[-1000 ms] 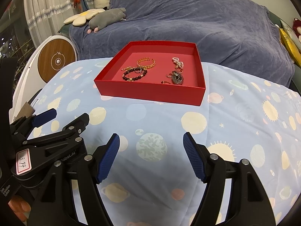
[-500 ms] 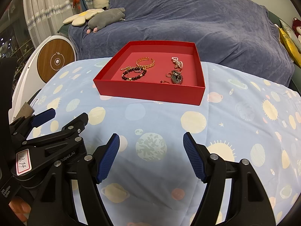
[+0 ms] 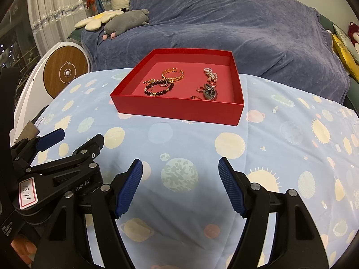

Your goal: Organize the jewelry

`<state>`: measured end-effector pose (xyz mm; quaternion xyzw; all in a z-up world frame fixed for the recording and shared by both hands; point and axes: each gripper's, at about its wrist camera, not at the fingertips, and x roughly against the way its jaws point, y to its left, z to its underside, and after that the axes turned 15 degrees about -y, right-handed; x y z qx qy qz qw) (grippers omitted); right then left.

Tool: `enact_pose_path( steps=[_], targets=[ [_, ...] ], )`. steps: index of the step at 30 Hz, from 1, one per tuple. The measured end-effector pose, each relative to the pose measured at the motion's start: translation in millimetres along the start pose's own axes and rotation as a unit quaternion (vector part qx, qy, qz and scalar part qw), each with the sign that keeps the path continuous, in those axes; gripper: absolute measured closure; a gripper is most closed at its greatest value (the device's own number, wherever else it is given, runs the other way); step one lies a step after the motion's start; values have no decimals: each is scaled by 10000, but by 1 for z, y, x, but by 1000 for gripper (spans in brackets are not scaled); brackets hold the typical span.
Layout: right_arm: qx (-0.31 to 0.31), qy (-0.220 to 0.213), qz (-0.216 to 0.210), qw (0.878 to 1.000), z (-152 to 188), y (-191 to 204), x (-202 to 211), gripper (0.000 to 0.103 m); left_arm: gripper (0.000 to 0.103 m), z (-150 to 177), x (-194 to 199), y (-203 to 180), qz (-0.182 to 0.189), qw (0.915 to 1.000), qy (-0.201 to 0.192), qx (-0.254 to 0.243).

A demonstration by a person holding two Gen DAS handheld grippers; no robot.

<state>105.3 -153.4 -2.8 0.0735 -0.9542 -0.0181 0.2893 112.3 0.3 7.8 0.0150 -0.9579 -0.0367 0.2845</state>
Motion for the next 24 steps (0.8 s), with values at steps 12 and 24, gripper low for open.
enact_pose_path(
  steps=[12,24],
  targets=[
    [12,-26,24,10000,1,-1,0,35,25,1,-1,3,-32,10000,-11,5],
    [-8,-22,48,10000,0,-3,1,35,25,1,0,2,-79,10000,-18,7]
  ],
)
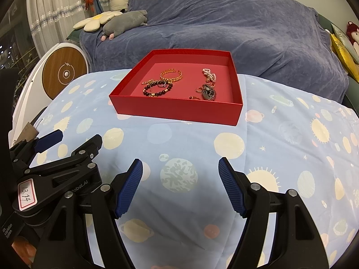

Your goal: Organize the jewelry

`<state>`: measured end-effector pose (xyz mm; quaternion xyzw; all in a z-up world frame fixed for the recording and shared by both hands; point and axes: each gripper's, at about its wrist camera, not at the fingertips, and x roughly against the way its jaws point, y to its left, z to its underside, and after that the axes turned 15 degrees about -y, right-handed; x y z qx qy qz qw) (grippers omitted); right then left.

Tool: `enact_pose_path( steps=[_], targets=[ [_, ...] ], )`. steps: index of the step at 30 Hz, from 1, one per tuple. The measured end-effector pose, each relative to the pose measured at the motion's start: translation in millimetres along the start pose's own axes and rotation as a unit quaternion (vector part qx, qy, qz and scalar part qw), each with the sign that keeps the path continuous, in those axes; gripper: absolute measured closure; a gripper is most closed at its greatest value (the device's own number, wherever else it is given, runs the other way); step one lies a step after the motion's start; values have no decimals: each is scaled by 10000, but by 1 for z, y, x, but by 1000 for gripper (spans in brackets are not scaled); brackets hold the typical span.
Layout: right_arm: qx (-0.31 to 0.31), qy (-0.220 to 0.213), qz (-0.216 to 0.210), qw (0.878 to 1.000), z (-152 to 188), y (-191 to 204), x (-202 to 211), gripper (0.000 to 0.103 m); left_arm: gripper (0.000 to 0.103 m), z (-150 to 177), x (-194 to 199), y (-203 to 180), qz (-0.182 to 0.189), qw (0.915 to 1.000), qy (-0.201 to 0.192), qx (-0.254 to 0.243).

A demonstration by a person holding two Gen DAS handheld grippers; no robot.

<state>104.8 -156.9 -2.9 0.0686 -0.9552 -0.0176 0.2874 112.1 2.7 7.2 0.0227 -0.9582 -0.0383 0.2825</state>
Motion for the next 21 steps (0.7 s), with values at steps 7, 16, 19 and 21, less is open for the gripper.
enact_pose_path(
  steps=[7,16,19,21],
  targets=[
    [17,-12,21,10000,-1,-1,0,35,25,0,1,0,-21,10000,7,0],
    [14,-11,20,10000,-1,0,0,35,25,0,2,0,-67,10000,-5,-11],
    [14,-10,22,10000,-1,-1,0,35,25,0,3,0,-102,9999,12,6],
    [12,-12,16,10000,-1,-1,0,35,25,0,3,0,-114,9999,-3,19]
  ],
)
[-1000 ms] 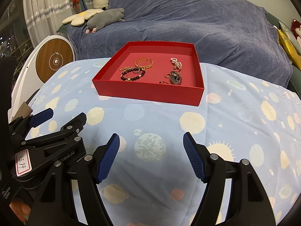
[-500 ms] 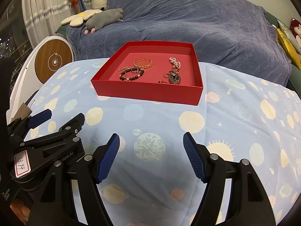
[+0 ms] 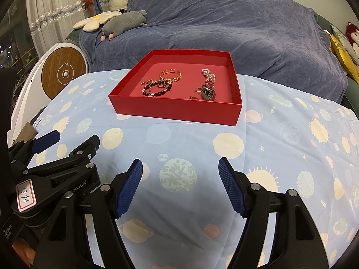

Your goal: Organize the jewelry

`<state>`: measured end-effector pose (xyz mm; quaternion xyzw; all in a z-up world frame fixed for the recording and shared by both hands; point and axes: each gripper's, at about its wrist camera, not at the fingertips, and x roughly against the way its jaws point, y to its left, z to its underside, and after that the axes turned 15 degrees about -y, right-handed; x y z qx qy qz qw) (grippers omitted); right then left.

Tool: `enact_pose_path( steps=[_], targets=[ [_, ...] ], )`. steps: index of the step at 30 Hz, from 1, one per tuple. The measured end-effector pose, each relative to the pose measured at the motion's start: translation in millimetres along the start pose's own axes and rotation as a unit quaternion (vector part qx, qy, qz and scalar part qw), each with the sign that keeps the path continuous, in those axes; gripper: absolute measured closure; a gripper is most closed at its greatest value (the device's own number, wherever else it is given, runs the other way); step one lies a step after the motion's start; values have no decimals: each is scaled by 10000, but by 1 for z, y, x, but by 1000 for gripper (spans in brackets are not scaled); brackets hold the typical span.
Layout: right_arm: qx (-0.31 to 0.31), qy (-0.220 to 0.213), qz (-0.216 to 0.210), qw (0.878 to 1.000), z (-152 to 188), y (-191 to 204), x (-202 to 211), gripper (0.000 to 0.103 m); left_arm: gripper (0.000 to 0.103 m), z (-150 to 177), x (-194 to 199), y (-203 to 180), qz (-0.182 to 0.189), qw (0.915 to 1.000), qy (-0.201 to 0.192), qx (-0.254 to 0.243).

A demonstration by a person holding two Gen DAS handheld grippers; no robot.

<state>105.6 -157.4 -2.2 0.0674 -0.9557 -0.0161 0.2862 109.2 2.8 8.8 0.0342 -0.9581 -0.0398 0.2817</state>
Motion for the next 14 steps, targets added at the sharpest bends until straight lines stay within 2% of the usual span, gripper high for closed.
enact_pose_path(
  steps=[8,14],
  targets=[
    [-3,-3,15,10000,0,0,0,35,25,-1,1,-2,-39,10000,1,-17],
    [-59,-62,105,9999,-1,-4,2,28,25,-1,-2,2,19,9999,76,120]
  ],
)
